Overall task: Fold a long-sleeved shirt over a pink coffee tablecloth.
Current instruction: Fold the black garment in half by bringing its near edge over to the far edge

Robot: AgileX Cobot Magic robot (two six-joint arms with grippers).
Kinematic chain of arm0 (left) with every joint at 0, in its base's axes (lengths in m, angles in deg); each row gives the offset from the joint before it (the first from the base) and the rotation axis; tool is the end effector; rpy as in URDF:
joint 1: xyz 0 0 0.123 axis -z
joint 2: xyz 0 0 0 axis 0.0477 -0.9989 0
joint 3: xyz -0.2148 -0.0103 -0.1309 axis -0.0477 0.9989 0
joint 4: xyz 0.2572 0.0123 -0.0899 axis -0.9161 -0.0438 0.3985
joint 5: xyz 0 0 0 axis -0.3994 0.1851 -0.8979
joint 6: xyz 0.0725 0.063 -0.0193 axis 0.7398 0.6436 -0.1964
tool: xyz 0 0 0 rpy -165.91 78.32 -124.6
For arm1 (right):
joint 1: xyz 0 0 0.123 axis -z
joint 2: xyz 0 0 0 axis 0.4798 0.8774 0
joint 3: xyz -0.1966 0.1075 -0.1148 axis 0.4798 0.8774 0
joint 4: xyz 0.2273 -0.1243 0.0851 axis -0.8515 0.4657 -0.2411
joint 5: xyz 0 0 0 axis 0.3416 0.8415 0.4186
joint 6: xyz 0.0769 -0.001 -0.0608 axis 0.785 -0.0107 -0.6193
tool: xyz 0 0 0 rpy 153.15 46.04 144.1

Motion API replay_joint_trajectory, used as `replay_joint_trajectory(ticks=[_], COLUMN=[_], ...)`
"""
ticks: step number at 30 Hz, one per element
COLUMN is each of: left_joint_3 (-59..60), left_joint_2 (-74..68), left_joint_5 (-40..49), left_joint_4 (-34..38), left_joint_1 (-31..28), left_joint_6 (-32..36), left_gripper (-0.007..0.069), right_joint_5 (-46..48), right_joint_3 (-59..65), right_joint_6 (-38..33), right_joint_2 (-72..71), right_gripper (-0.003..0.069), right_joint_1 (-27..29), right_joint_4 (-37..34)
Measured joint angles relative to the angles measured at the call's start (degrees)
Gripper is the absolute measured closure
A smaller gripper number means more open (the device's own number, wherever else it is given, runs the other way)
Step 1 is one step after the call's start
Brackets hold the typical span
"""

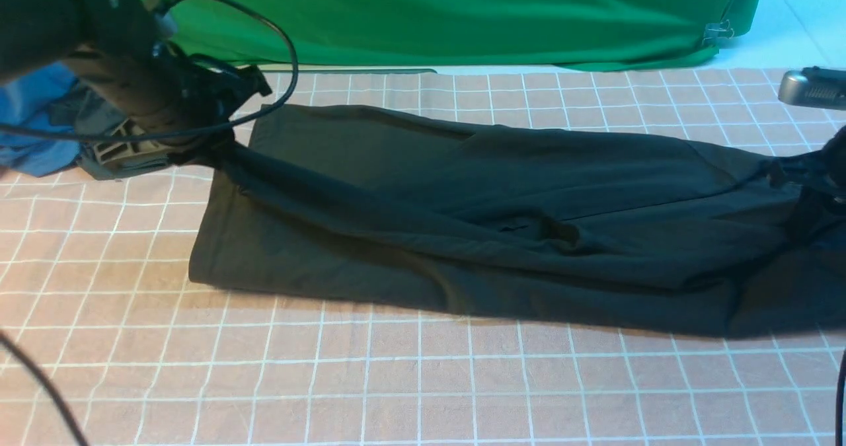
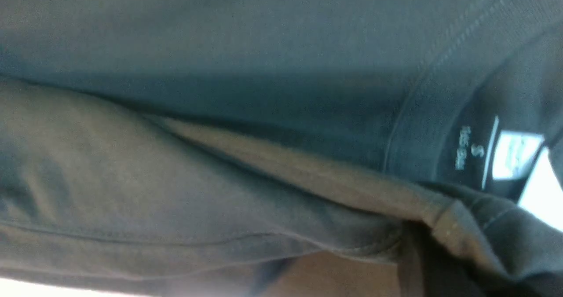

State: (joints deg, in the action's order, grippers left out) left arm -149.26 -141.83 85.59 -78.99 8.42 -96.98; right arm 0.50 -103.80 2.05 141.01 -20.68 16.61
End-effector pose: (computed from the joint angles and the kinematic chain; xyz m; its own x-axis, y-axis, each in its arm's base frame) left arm 0.3972 -0.0386 0.2154 -0.7968 -0.4685 -0.3816 -0.4052 0.8828 -0.2378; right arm 0.3716 -0.0390 0.1681 -0.9838 0.1035 -0.1464 0.0851 0.9883 0.1267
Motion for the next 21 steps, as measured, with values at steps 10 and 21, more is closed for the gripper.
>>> replay_joint_trajectory(ticks=[10,21], left_joint_3=[-1.27,-1.28], left_joint_2=[-2.12,-2.12], left_joint_5=[2.07,3.69], left_joint_4=[0.34,0.34], left_joint_1=[-0.02,-0.02], left_joint_6=[1.11,1.69], left_gripper=[0.0579,0.0579], right_joint_5=[1.78,3.69], right_joint_3=[-2.15,-2.89], right_joint_6=[0.23,-12.22], right_joint_2=[1.55,-1.1], right_gripper=[0.03,0.0134], right_joint_1=[-0.61,-16.46], right_joint_4=[0.26,0.52])
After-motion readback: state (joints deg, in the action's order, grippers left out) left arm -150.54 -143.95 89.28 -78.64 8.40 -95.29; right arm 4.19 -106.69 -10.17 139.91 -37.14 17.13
